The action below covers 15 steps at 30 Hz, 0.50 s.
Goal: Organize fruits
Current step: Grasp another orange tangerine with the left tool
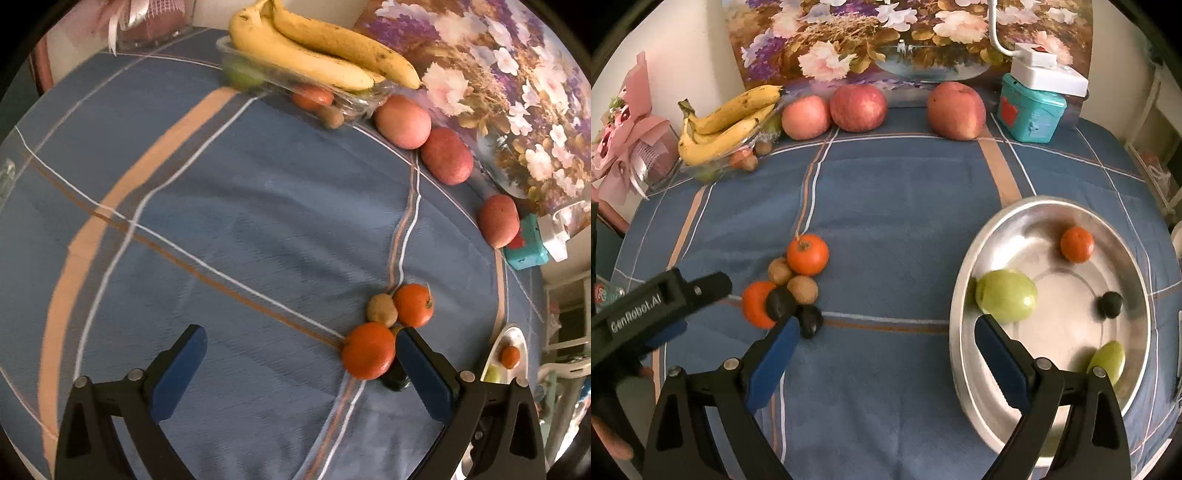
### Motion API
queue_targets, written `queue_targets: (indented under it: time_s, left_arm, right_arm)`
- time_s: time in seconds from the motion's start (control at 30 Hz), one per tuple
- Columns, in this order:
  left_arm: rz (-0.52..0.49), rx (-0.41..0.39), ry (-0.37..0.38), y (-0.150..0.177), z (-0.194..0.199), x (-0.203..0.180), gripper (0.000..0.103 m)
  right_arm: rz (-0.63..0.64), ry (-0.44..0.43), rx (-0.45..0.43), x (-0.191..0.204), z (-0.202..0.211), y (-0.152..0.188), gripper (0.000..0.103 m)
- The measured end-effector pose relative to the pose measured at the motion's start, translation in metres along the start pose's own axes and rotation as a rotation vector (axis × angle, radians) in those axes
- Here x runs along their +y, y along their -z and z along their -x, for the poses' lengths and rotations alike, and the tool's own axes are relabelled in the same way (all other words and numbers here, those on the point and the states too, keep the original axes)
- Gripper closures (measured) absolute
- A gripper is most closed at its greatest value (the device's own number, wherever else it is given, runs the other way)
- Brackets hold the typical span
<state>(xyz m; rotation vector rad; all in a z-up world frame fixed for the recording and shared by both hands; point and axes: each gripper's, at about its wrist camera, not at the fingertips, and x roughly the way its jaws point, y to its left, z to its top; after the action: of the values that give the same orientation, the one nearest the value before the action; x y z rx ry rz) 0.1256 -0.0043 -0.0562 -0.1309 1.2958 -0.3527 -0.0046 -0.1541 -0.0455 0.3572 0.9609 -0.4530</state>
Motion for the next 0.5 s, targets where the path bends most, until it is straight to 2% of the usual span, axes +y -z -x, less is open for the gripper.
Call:
queue_targets:
  time_s: [0.1, 0.27, 0.33, 0.4, 0.5]
  left_arm:
    - [0.015, 0.008, 0.027, -0.001, -0.004, -0.003, 0.003]
    - [0.023, 0.031, 0.087, -0.002, -0.010, -0.011, 0.015]
    - [0.016, 0.054, 0.107, 0.000, -0.014, -0.015, 0.029]
    - [0.032, 0.087, 0.130, 0.003, -0.018, -0.017, 0.039]
    - [0.044, 0.100, 0.155, 0.005, -0.020, -0.018, 0.048]
  right_arm:
    - [-0.020, 0.006, -0.002, -0.003, -0.004, -0.005, 0.007]
    - [-0.031, 0.005, 0.007, -0.008, -0.010, -0.007, 0.007]
    - [-0.032, 0.009, 0.014, -0.009, -0.011, -0.006, 0.007]
    - [-0.039, 0.012, 0.018, -0.013, -0.012, -0.004, 0.007]
    - [-0.044, 0.013, 0.019, -0.017, -0.011, -0.002, 0.007]
